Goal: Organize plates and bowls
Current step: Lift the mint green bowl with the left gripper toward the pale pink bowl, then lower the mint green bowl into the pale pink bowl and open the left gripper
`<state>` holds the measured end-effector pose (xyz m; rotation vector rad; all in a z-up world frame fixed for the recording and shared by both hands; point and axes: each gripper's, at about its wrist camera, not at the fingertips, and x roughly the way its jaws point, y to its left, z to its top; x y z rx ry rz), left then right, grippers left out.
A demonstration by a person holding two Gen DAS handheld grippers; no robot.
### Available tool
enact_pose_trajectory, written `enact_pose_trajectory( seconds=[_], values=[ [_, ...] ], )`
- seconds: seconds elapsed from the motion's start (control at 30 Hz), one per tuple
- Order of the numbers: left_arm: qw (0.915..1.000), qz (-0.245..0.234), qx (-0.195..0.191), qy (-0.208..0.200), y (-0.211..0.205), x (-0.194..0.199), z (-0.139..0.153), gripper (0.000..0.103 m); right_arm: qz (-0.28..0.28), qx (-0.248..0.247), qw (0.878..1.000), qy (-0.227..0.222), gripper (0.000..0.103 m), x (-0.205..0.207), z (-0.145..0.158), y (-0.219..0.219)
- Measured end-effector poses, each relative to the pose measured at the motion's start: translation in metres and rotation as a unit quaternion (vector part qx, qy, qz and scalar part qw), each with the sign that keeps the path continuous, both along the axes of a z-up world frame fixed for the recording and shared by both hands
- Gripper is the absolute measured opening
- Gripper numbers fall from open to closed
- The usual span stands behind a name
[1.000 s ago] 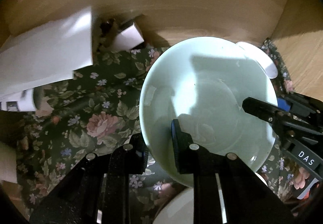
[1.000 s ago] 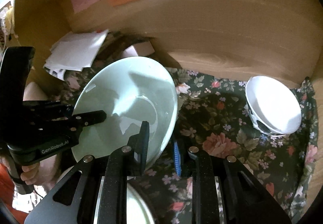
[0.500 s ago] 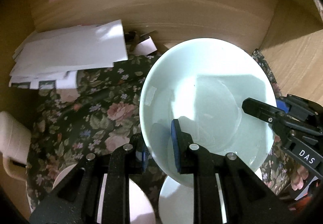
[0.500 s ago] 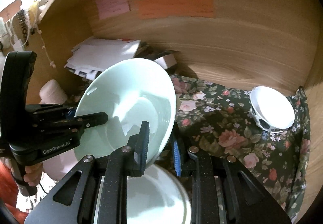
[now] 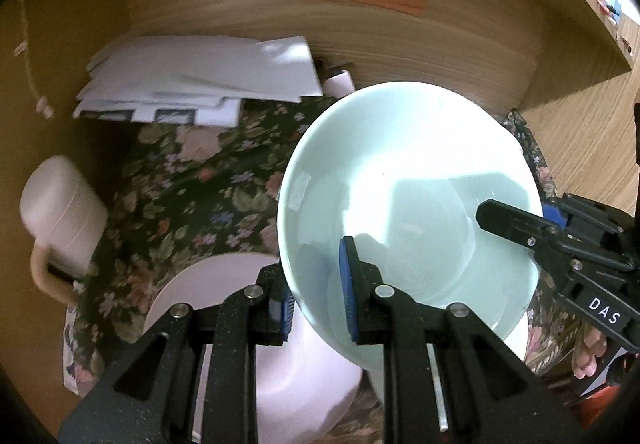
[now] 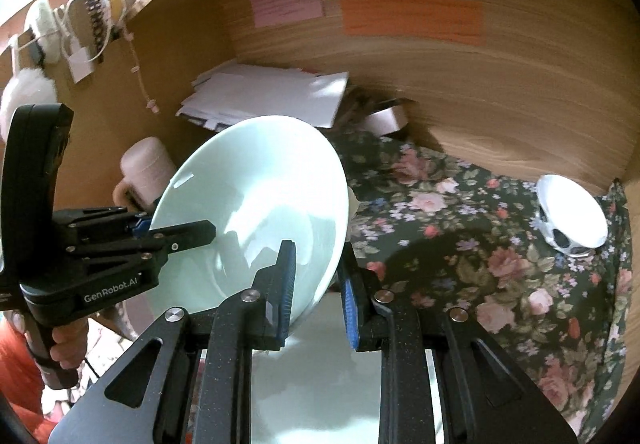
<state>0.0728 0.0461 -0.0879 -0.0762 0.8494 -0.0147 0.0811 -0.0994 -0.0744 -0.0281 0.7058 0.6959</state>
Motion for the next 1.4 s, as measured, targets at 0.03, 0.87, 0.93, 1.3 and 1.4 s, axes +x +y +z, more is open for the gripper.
enact_pose_trajectory(
  seconds=[0.03, 0.87, 0.93, 1.3, 1.4],
  values=[
    [1.0000, 0.004, 0.000, 0.000, 0.004, -0.004, 0.000, 0.020, 0.003, 0.000, 1.000, 0.000, 0.019, -0.002, 0.000, 0.003],
    [0.9972, 0.066, -0.018, 0.029, 0.071, -0.053, -0.031, 0.020, 0.074, -0.003, 0.996, 0.057, 0.019, -0.018, -0.036, 0.068],
    [0.9969, 0.069, -0.020, 0.032, 0.076, -0.055, -0.035, 0.020, 0.078, -0.005, 0.995, 0.063, 0.019, -0.017, -0.039, 0.073],
    [0.9955, 0.080, -0.024, 0.046, 0.092, -0.059, -0.050, 0.020, 0.095, -0.023, 0.991, 0.089, 0.019, -0.011, -0.057, 0.090],
    [0.9958, 0.078, -0.021, 0.044, 0.092, -0.058, -0.051, 0.020, 0.099, -0.031, 0.991, 0.090, 0.022, -0.012, -0.058, 0.092]
  ],
)
